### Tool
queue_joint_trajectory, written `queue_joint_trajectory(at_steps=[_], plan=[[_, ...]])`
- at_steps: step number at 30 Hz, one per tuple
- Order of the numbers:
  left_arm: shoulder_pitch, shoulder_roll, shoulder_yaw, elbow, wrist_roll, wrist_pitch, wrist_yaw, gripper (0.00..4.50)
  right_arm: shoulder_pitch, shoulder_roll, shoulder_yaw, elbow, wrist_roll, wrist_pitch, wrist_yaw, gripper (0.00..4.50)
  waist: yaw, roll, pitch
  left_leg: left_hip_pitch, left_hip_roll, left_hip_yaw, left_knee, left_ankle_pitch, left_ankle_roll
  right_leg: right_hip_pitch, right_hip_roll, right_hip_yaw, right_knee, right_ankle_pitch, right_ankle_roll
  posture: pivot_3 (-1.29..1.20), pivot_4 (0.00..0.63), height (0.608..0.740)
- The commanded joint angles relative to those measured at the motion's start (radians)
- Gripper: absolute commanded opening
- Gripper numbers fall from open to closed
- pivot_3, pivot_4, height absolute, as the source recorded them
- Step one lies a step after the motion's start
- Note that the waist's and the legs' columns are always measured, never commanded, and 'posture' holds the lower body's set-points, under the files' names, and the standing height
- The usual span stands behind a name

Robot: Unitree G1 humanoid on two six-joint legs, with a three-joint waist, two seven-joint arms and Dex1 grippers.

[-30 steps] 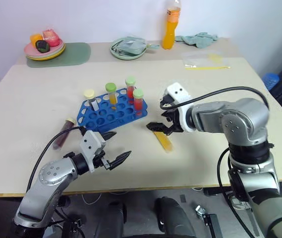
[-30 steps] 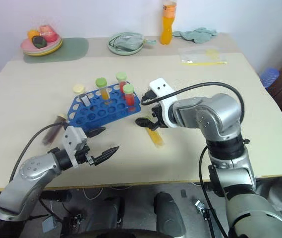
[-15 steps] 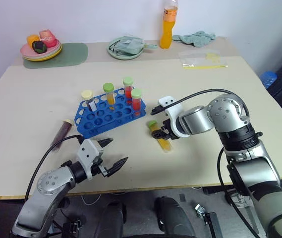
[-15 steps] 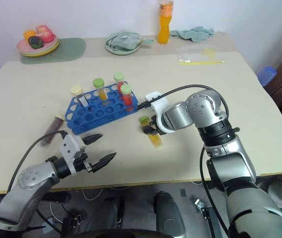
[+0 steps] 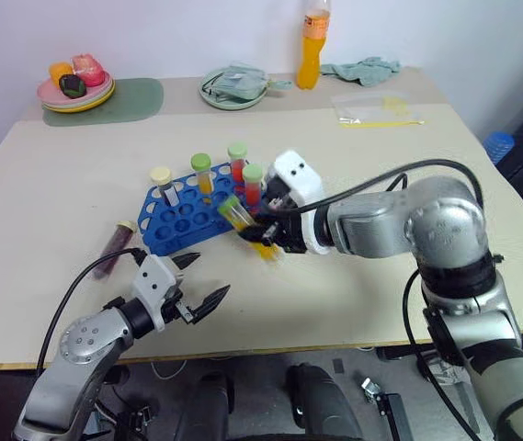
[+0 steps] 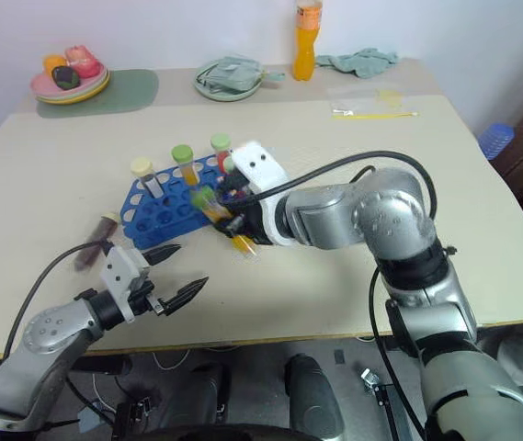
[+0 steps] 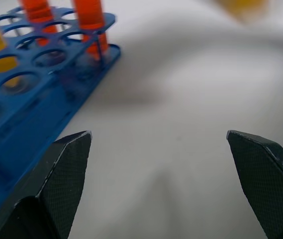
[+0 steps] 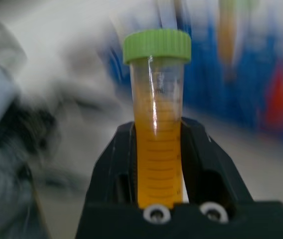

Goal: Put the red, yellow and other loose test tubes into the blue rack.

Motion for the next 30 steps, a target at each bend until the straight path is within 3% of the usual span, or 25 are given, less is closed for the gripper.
queue_joint_trajectory(at_steps=[1,5,12,20,30], plan=[[0.014,-0.008,0.077,-0.008,-0.034,-0.001,0.019,4.5,0.065,0.082,0.092,0.087,-0.32,-0.402,0.186,0.7,-0.003,0.0,0.0,0.0,0.0,0.001,0.0,0.0,0.0,0.0,0.0,0.0,0.0,0.0,0.0,0.0,0.15,0.74],[0.022,-0.017,0.127,-0.015,-0.062,0.014,0.035,4.5,0.063,0.279,0.143,0.314,-0.544,-0.698,0.237,0.7,-0.013,0.0,0.0,0.003,0.001,0.002,0.0,0.0,0.0,-0.001,0.002,0.002,0.003,0.0,-0.001,0.0,0.15,0.74],[0.002,-0.025,0.106,-0.089,-0.075,0.08,0.09,4.5,0.035,0.507,0.119,0.658,-0.727,-0.956,0.288,0.7,-0.002,0.0,0.0,0.002,0.0,0.001,-0.001,0.0,-0.001,-0.001,-0.001,0.002,0.003,0.0,-0.001,0.0,0.15,0.74],[-0.005,-0.038,0.111,-0.137,-0.092,0.125,0.116,4.5,0.036,0.575,0.049,0.835,-0.832,-1.105,0.286,0.7,-0.002,0.0,0.0,0.003,0.0,0.001,-0.001,0.001,-0.002,-0.001,0.0,0.002,0.003,0.0,-0.001,0.0,0.15,0.74],[-0.001,-0.046,0.109,-0.122,-0.082,0.108,0.095,4.5,0.036,0.595,-0.015,0.951,-0.907,-1.163,0.282,0.7,-0.003,0.0,0.0,0.003,0.0,0.001,-0.001,0.001,-0.002,-0.001,0.0,0.002,0.004,0.001,-0.001,0.0,0.15,0.74]])
